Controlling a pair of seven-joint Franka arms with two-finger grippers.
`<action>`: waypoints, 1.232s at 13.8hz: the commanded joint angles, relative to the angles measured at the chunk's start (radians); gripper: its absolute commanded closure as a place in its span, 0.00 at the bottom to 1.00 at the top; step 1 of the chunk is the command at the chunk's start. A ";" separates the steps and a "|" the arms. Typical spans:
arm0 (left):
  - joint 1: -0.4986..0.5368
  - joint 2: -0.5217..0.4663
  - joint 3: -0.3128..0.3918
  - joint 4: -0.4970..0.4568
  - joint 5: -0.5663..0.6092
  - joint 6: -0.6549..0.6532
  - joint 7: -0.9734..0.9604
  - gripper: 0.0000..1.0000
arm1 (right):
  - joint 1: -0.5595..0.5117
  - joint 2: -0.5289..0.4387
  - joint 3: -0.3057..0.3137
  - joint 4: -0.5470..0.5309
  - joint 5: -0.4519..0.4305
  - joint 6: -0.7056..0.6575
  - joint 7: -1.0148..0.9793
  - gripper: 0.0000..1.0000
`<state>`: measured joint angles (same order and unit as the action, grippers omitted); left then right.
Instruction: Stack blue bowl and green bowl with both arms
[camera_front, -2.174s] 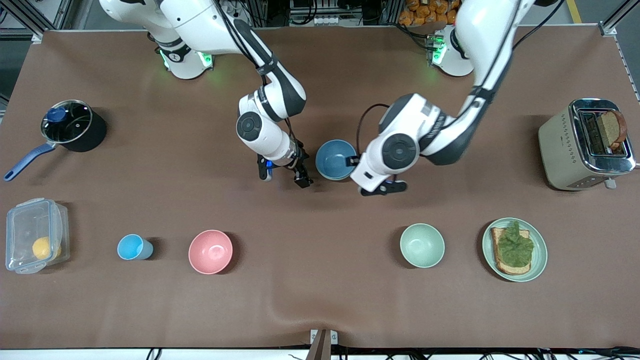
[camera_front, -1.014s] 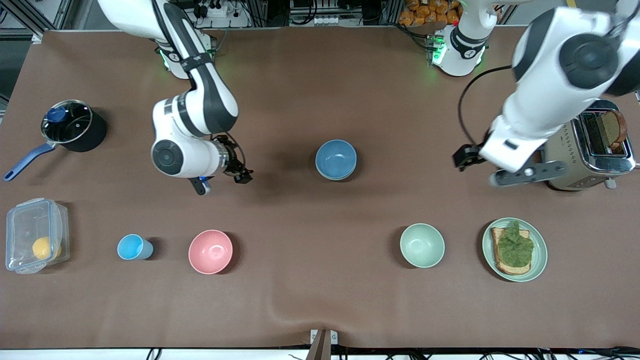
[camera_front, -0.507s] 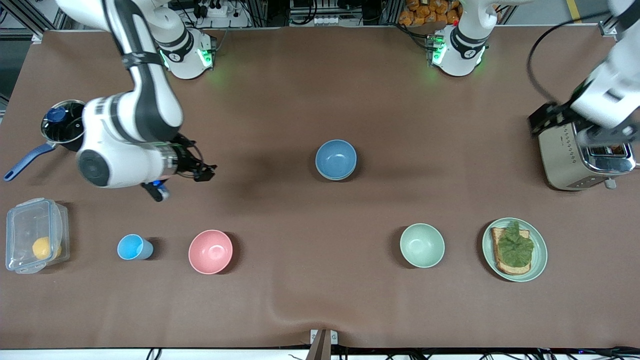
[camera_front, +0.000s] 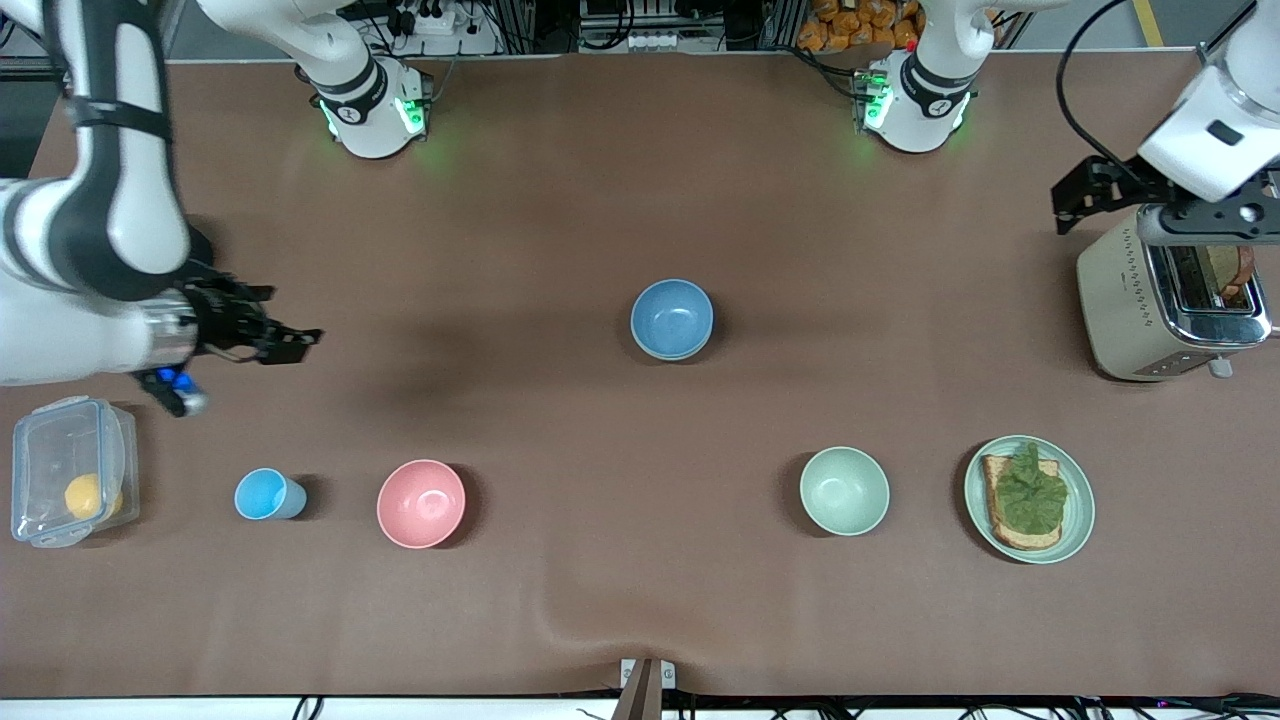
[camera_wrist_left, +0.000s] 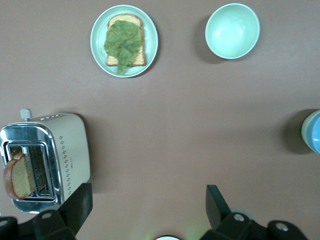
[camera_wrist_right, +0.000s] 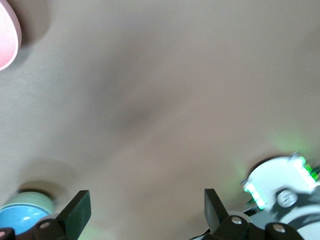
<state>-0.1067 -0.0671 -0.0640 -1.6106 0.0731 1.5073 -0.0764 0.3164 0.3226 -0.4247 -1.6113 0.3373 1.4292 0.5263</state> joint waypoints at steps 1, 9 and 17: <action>0.010 0.027 -0.005 0.038 -0.042 -0.021 -0.003 0.00 | -0.155 -0.069 0.151 0.007 -0.079 -0.013 -0.061 0.00; 0.001 0.059 -0.005 0.064 -0.082 -0.038 -0.086 0.00 | -0.322 -0.351 0.334 0.022 -0.196 -0.013 -0.207 0.00; -0.001 0.055 -0.008 0.063 -0.065 -0.021 -0.072 0.00 | -0.356 -0.379 0.412 0.099 -0.247 0.042 -0.264 0.00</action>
<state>-0.1055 -0.0164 -0.0678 -1.5675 0.0078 1.4929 -0.1527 -0.0282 -0.0716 -0.0284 -1.5021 0.1133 1.4563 0.2813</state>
